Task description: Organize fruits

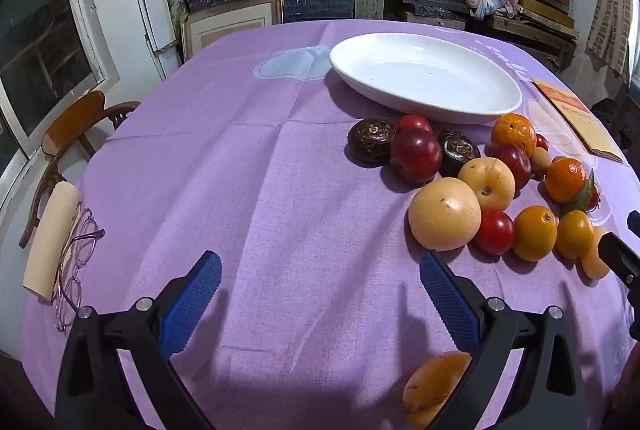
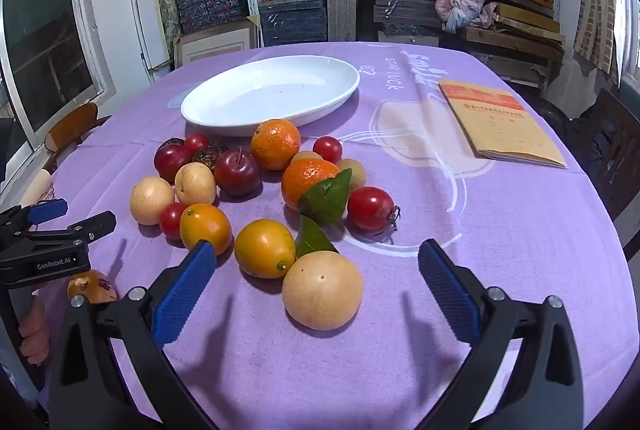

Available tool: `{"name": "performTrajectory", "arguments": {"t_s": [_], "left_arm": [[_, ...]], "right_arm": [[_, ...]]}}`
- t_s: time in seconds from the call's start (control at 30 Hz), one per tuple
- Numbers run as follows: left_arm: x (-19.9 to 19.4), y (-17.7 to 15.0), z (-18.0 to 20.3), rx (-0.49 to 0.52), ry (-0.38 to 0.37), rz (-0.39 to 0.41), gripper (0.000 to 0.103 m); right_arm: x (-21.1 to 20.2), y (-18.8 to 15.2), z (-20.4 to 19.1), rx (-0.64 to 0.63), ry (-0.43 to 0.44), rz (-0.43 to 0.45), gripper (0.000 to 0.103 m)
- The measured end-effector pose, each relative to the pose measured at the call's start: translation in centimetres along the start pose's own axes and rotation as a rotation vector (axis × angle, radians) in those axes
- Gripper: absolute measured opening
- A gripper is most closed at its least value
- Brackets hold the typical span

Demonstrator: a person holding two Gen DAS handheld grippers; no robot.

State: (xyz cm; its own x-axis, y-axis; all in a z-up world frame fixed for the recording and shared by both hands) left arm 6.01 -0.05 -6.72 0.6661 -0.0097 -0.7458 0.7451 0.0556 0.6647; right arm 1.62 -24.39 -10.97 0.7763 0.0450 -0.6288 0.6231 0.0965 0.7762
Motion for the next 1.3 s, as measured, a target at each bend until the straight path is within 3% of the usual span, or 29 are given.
{"name": "performTrajectory", "arguments": {"t_s": [1.3], "left_arm": [[1.5,-0.3,-0.1,0.003,-0.002,-0.019,0.1]], "right_arm": [[0.3,0.0,0.2,0.006,0.005,-0.001,0.099]]}}
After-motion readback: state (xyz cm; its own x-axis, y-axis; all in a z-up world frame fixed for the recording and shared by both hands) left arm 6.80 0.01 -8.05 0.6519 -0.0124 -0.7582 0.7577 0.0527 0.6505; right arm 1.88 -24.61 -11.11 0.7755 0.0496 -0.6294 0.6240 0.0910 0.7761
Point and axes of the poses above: each gripper's, at about its wrist camera, not at the fingertips, and x roughly the way its jaws point, z to its right, y to its top, the point moved 9 cm from there along x, roughly the way its jaws point, and after that the axes turned 11 degrees about -x, right-handed, at the moved point
